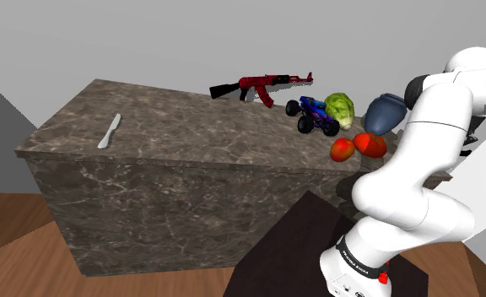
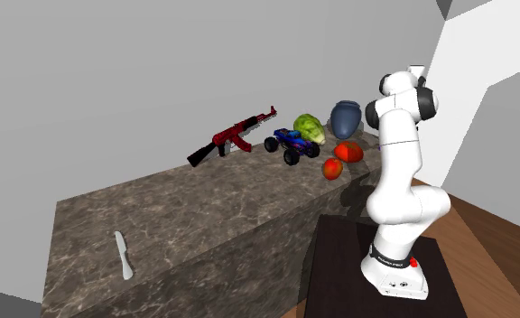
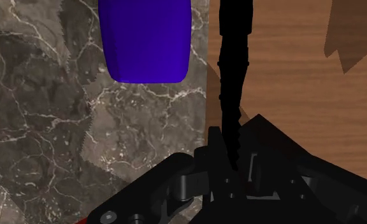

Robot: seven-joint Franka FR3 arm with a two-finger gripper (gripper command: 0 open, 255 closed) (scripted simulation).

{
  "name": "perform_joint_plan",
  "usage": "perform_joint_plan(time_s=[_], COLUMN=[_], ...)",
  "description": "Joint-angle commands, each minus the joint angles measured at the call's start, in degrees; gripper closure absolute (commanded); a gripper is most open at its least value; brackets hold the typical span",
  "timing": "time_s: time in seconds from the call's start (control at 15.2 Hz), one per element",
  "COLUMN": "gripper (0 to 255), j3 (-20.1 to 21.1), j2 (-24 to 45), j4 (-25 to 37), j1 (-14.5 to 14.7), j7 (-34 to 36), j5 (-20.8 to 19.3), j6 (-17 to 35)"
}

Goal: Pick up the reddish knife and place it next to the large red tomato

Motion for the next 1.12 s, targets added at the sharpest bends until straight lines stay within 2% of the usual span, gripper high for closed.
perform_joint_plan(time_s=[0.0, 1.06], gripper=[255, 255], j3=[0.2, 2.0], j2=[0.3, 3.3], j4=[-1.2, -9.8], j1=[0.2, 0.9], j7=[-0.1, -1.5], j5=[0.3, 2.8], j6=[1.4, 11.9])
